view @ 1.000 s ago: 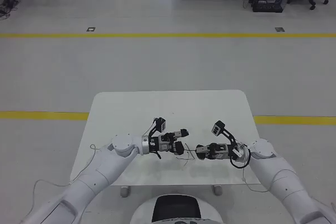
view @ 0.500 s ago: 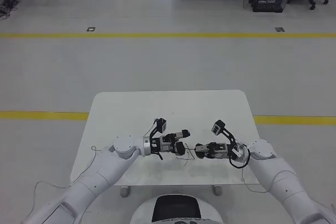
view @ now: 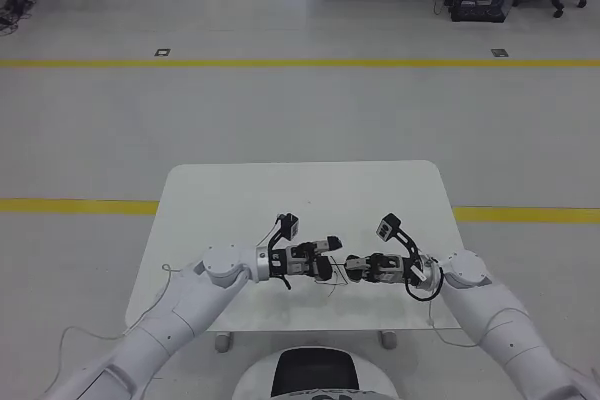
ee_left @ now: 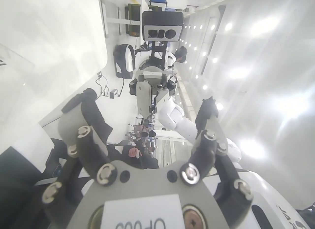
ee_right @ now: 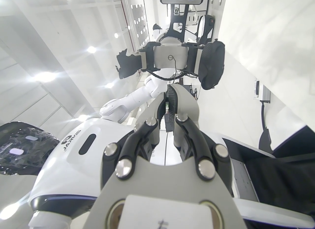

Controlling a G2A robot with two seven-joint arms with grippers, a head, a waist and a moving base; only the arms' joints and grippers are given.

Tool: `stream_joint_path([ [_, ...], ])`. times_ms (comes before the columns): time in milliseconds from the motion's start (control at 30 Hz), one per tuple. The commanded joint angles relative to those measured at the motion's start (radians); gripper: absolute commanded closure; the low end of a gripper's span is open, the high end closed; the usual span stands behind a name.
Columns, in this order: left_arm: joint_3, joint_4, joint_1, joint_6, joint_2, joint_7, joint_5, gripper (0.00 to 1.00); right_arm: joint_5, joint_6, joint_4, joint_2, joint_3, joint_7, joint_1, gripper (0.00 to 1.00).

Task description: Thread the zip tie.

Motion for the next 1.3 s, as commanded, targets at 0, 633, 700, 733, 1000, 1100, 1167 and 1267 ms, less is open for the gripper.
stream_joint_path([
  [0,0.000,0.001,0.000,0.000,0.001,-0.001,-0.001,0.21,-0.001,-0.002,-0.003,0.001,0.003,0.003,-0.002,1.00],
  [633,0.000,0.000,0.002,0.003,0.003,0.001,-0.007,0.22,-0.015,0.006,-0.016,0.002,0.014,0.012,-0.010,1.00],
  [700,0.001,0.000,0.001,0.004,0.003,-0.001,-0.006,0.26,-0.016,0.006,-0.016,0.001,0.014,0.013,-0.010,1.00],
  [733,0.002,0.001,0.000,0.004,0.003,-0.002,-0.007,0.29,-0.016,0.006,-0.016,0.001,0.014,0.012,-0.010,1.00],
  [1000,0.007,0.003,-0.005,0.001,0.003,-0.017,-0.007,0.55,-0.017,0.024,-0.003,-0.003,0.007,0.010,0.003,1.00],
  [1100,0.007,0.006,-0.006,-0.004,0.003,-0.031,-0.013,0.58,-0.014,0.031,0.007,-0.006,0.002,0.011,0.010,1.00],
  [1167,0.007,0.010,-0.006,-0.011,0.003,-0.049,-0.026,0.61,-0.011,0.035,0.016,-0.008,-0.001,0.012,0.015,1.00],
  [1267,0.007,0.017,-0.007,-0.023,0.003,-0.078,-0.039,0.64,-0.007,0.040,0.030,-0.010,-0.005,0.013,0.021,1.00],
])
